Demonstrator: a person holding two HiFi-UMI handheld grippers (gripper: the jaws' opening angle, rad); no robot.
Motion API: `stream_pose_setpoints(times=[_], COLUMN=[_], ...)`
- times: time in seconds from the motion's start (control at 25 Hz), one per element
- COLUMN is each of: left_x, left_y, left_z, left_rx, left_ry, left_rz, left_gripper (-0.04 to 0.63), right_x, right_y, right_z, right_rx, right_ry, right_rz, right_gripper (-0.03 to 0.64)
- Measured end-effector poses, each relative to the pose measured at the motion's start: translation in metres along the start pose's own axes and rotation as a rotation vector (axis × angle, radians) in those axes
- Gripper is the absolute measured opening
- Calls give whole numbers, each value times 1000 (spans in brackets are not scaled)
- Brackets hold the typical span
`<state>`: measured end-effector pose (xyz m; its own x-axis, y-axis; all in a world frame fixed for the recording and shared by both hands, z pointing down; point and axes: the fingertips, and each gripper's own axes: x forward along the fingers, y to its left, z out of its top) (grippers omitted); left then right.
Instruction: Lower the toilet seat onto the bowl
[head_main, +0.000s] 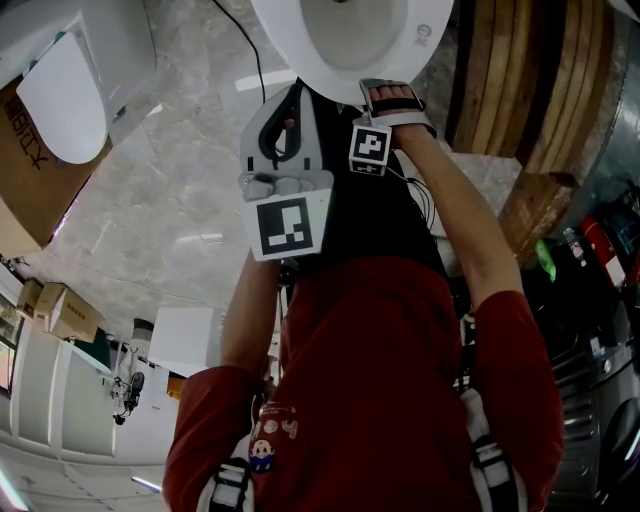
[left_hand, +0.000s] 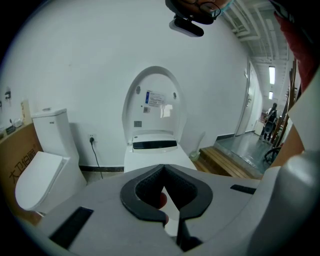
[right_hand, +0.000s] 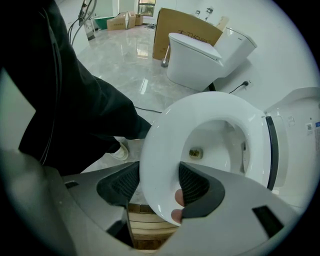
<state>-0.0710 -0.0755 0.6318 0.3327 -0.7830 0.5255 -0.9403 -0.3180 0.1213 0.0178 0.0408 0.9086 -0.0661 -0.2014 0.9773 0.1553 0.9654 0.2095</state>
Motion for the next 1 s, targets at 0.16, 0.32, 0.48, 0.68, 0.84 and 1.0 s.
stream_pose_setpoints(times=[0.16,0.32,0.48,0.68,0.84,1.0], left_x=[0,-3,-5,-3,-5,-9], left_y=[-2,2,5,2,-1,-5], left_z=[1,0,-2,-1,3,9], left_rx=[1,-2,9,22,28,34], left_ry=[-1,7,15,14,7,-5], left_rz=[3,3,1,-2,-7,-11], left_gripper=[11,11,11,11,11,11], right_x=[6,13,16,16,13,3], right_y=[-2,-1,-1,-1,-4,-3], right_z=[-1,1,5,4,1,-5], right_rx=[-15,-12,3,5,8,67], right_ry=[4,4,-9,-34,-47,-36], right_rz=[9,29,34,39,35,31], right_gripper=[239,239,239,239,239,239])
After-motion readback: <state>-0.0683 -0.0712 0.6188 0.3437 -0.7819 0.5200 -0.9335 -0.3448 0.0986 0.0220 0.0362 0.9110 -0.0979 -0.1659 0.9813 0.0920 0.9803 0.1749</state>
